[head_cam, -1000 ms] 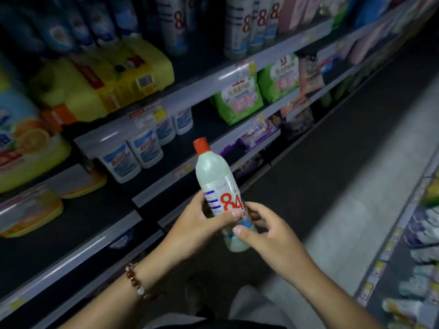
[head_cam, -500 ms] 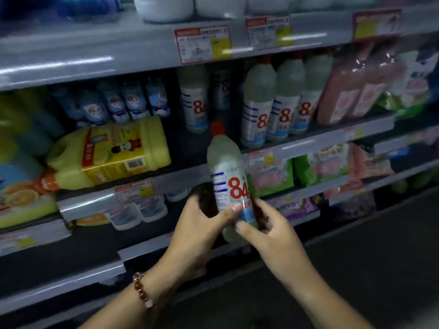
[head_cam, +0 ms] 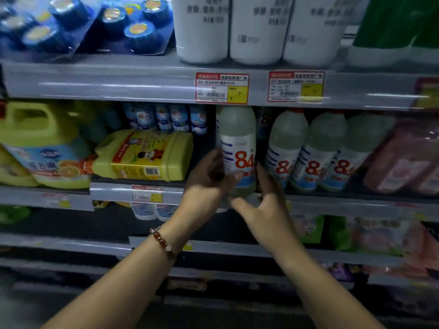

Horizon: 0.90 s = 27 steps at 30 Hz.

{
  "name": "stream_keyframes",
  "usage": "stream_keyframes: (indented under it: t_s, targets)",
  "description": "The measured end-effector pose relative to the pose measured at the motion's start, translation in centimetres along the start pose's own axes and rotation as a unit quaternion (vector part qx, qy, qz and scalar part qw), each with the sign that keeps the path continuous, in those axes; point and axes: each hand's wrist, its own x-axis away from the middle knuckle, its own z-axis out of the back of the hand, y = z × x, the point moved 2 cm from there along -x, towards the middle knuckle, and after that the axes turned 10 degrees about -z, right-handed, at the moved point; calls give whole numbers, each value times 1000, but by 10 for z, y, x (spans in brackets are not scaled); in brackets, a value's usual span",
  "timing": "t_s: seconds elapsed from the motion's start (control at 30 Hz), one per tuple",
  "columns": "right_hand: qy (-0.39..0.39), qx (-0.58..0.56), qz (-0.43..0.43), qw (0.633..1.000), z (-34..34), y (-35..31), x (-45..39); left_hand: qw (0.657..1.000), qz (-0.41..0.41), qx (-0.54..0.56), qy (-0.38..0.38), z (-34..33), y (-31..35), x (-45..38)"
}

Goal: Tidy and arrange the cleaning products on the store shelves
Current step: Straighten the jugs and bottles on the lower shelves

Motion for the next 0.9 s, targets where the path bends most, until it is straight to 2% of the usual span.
stream_keyframes:
  t_s: [0.1,0.43,0.6,0.77,0.83,0.9]
  targets:
    - [-3,28,-15,999,-6,-3,-6,999,-23,-40,2,0,-13,-11]
    - [7,-47,-43,998,-13,7,-22,988,-73,-131,-41,-7,-42,-25]
    - [0,-31,-56,998,-15,5,-17,976,-69,-199,-51,-6,-46,-24]
    - [-12,-9,-56,998,-10,3,-3,936,-58,-340,-75,-8,-32,-19]
    - [-20,21,-38,999,-6,7,5,901,-38,-421,-97,-1,-27,-5]
    - [-35,100,-14,994,-5,7,14,863,-85,-489,-94,12,-20,19]
